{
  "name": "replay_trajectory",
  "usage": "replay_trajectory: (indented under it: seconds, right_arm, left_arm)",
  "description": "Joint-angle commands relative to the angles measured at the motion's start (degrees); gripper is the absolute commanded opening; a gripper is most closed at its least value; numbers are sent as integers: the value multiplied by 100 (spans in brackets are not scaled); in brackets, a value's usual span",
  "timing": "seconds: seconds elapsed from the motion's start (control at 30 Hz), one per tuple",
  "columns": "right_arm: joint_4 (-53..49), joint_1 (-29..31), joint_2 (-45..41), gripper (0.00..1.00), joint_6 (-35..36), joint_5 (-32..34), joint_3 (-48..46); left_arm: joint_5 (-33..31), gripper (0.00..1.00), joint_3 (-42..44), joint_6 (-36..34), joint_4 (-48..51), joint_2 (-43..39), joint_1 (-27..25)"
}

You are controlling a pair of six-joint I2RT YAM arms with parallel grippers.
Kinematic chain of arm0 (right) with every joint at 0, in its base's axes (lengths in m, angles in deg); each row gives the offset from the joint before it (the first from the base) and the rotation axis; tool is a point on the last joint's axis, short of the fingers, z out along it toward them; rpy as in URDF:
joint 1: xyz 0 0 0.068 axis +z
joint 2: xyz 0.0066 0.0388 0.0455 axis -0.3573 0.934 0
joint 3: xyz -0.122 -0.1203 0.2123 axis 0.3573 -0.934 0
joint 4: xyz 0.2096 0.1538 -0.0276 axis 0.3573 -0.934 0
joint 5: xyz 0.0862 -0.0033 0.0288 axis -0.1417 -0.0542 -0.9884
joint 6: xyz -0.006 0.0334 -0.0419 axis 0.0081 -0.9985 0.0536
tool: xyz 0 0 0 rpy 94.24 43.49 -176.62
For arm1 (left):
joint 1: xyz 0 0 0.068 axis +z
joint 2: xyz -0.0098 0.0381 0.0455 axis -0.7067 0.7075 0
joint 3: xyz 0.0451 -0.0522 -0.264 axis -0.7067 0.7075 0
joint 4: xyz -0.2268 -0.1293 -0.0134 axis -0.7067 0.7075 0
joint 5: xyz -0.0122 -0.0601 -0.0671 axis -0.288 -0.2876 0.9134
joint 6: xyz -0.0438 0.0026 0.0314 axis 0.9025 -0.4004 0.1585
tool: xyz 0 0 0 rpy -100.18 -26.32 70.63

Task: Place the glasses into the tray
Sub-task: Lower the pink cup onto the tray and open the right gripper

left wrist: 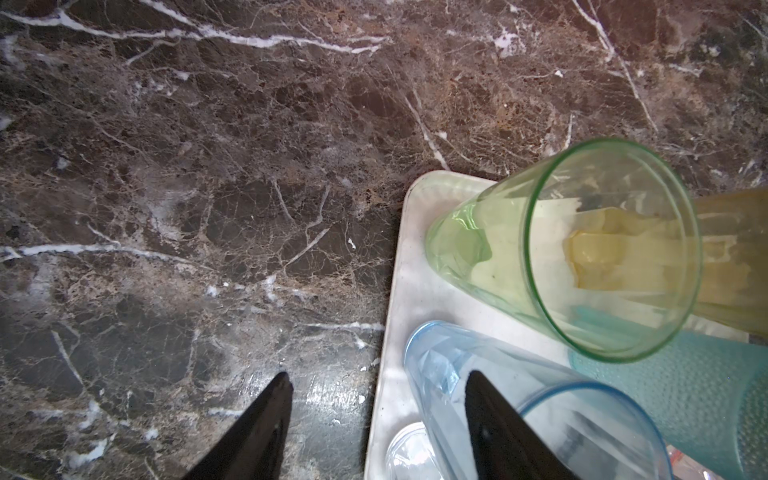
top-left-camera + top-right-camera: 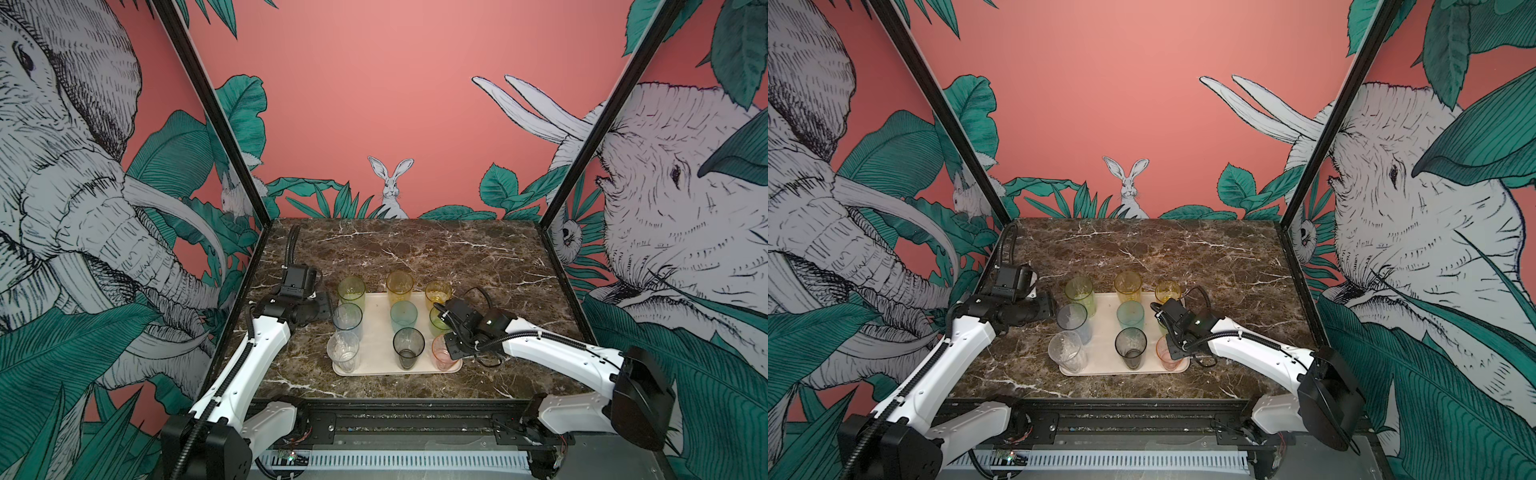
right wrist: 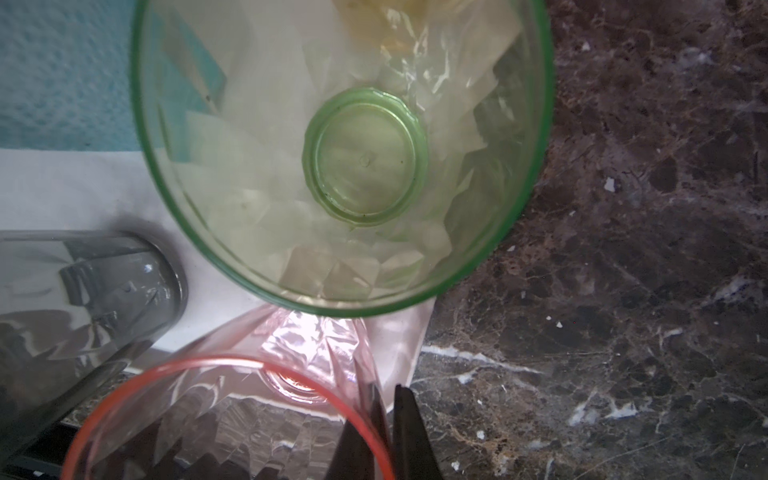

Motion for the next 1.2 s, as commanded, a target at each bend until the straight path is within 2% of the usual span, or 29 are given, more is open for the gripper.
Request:
replay_trajectory:
  seconds: [0.0,0.13,0.2,0.43,0.6,0.9,1.17]
  right_arm:
    - [-97,30,50,0,-103,138,168]
    - [-126,24,60,2,-108,140,186]
    - [-126,30,59,9,-116,174,190]
    - [-211,30,52,22,-99,176,278]
    - [-219,30,-28,38,-90,138,309]
    - [-213,30,-358,57,37,130,369]
    - [-365,29,-788,62,367,278,514]
  left_arm:
    - [13,68,-6,3,26,-26,34]
    - [8,68,-23,-2,50,-29,32]
    - [-2,68,-39,-10,61,-30,34]
    - [-20,68,-78,-35,76,-20,34]
    - [-46,68,-114,-37,113,-45,33]
    - [-72,68,-167,-46,166,-115,34]
    - [-125,68,-207,-65,202,-143,34]
